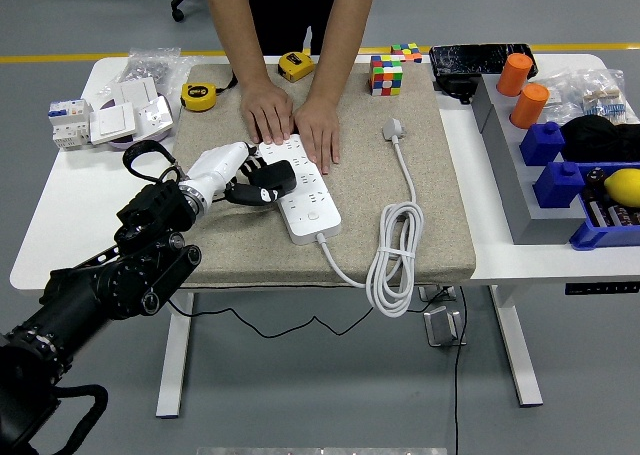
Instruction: Pick up the plug,place it near the board,insert it into the board,press the button
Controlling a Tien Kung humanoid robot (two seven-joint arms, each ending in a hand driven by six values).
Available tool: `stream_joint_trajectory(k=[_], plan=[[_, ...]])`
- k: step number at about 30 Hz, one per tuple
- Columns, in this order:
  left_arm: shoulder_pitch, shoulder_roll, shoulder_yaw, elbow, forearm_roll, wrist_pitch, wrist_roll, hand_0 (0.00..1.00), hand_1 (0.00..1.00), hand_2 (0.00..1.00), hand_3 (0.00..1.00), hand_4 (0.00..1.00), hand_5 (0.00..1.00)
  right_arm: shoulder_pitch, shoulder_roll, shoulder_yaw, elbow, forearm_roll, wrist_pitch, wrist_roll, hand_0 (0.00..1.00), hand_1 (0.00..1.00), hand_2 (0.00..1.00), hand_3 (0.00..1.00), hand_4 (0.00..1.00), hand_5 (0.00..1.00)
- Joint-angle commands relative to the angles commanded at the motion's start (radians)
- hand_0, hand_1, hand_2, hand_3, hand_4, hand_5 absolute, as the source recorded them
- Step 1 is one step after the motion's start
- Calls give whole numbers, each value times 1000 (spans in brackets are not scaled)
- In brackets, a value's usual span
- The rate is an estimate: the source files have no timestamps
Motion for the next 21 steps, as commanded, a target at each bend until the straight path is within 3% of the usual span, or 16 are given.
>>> stream_joint_trajectory(k=[21], plan=[[-21, 0, 5, 30, 27, 11, 4, 465, 619, 580, 552, 888, 437, 5, 1, 4, 0, 5, 1, 1, 969, 913, 859, 858, 998, 898]])
